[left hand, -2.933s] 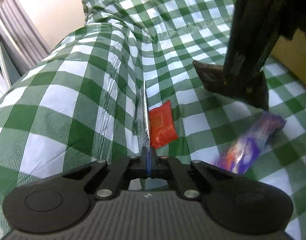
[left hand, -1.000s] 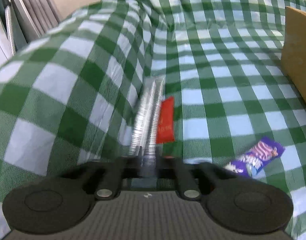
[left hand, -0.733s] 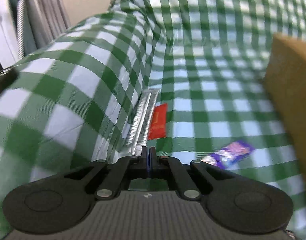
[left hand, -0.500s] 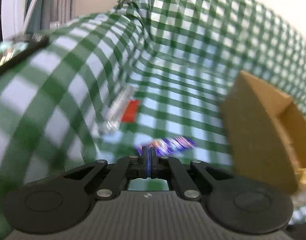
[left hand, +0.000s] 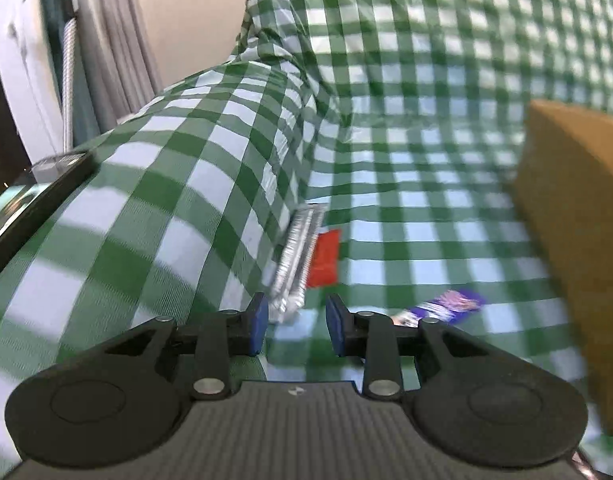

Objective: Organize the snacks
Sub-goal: 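Grasp the purple-and-pink tube with the left tool while the right tool holds the chocolate bar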

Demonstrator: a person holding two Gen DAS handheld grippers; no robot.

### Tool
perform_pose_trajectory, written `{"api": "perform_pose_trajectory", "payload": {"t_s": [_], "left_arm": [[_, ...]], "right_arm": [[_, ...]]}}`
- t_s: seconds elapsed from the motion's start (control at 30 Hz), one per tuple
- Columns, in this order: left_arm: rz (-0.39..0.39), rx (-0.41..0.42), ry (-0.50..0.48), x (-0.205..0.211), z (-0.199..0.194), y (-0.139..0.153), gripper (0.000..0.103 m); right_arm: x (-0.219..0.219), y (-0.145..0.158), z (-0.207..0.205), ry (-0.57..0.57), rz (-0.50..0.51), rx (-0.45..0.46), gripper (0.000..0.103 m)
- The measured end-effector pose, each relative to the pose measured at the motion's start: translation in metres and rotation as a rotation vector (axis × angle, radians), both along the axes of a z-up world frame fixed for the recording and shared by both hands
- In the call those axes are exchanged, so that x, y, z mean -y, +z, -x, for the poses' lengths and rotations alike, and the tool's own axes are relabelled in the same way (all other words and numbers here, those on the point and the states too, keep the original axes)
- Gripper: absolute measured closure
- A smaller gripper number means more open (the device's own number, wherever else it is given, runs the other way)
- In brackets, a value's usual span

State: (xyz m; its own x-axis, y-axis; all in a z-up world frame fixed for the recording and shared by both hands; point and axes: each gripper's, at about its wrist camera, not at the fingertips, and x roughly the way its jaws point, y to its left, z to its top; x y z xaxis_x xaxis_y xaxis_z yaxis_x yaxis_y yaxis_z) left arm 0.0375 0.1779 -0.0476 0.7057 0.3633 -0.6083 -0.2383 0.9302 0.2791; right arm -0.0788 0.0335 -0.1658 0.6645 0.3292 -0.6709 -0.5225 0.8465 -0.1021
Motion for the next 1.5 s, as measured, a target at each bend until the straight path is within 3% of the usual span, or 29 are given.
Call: {"api": "perform_pose_trajectory", "payload": {"t_s": [0.1, 0.23, 0.37, 0.43, 0.5, 0.53, 0.57, 0.73, 0.93, 1.03, 1.17, 1.3, 1.37, 1.43, 1.5], "left_arm": [[-0.072, -0.027, -0.023, 0.003, -0.029, -0.018, 0.065], [-0.187, -0.083, -0.034, 0.008, -0.057, -0.043, 0.046], [-0.277, -0.143, -0.026, 0.010, -0.072, -0.065, 0.045], [-0.271, -0.139, -0.012, 0.004, -0.077, -0.068, 0.045], [-0.279, -0.147, -0.007, 0.002, -0.080, -0.067, 0.053], [-0.278, -0.162, 0.000, -0.001, -0.083, -0.068, 0.081], [-0.269, -0.173, 0.014, -0.002, -0.083, -0.067, 0.093], [-0.245, -0.134, 0.029, -0.005, -0.072, -0.051, 0.101], [-0.099, -0.083, 0.057, -0.005, -0.038, -0.021, 0.102], [0.034, -0.035, 0.063, -0.005, -0.012, -0.006, 0.102], [0.276, 0.022, 0.054, -0.007, 0.032, 0.011, 0.102], [0.670, 0.025, 0.034, -0.025, 0.064, 0.004, 0.102], [0.814, -0.016, 0.041, -0.029, 0.076, -0.008, 0.102], [0.791, -0.070, 0.045, -0.027, 0.079, -0.017, 0.100], [0.696, -0.097, 0.075, -0.023, 0.081, -0.020, 0.096]], "right_arm": [[-0.001, -0.001, -0.004, -0.003, -0.011, -0.015, 0.085], [-0.002, -0.003, -0.009, 0.005, -0.016, -0.037, 0.084], [-0.001, -0.004, -0.015, 0.004, -0.034, -0.056, 0.084], [0.000, -0.004, -0.017, 0.001, -0.045, -0.066, 0.084], [0.000, -0.004, -0.018, -0.002, -0.052, -0.072, 0.084], [0.000, -0.004, -0.018, -0.002, -0.053, -0.074, 0.084], [0.000, -0.004, -0.019, -0.003, -0.053, -0.074, 0.084], [-0.001, -0.004, -0.019, -0.005, -0.052, -0.077, 0.084], [-0.001, -0.004, -0.019, -0.013, -0.051, -0.073, 0.084], [-0.002, -0.004, -0.017, -0.013, -0.048, -0.065, 0.084], [-0.002, -0.003, -0.016, -0.019, -0.049, -0.057, 0.085], [-0.003, -0.003, -0.013, -0.023, -0.044, -0.048, 0.085], [-0.003, -0.003, -0.012, -0.019, -0.039, -0.044, 0.085], [-0.004, -0.002, -0.011, -0.018, -0.034, -0.042, 0.085], [-0.003, -0.003, -0.010, -0.021, -0.033, -0.043, 0.085]]}}
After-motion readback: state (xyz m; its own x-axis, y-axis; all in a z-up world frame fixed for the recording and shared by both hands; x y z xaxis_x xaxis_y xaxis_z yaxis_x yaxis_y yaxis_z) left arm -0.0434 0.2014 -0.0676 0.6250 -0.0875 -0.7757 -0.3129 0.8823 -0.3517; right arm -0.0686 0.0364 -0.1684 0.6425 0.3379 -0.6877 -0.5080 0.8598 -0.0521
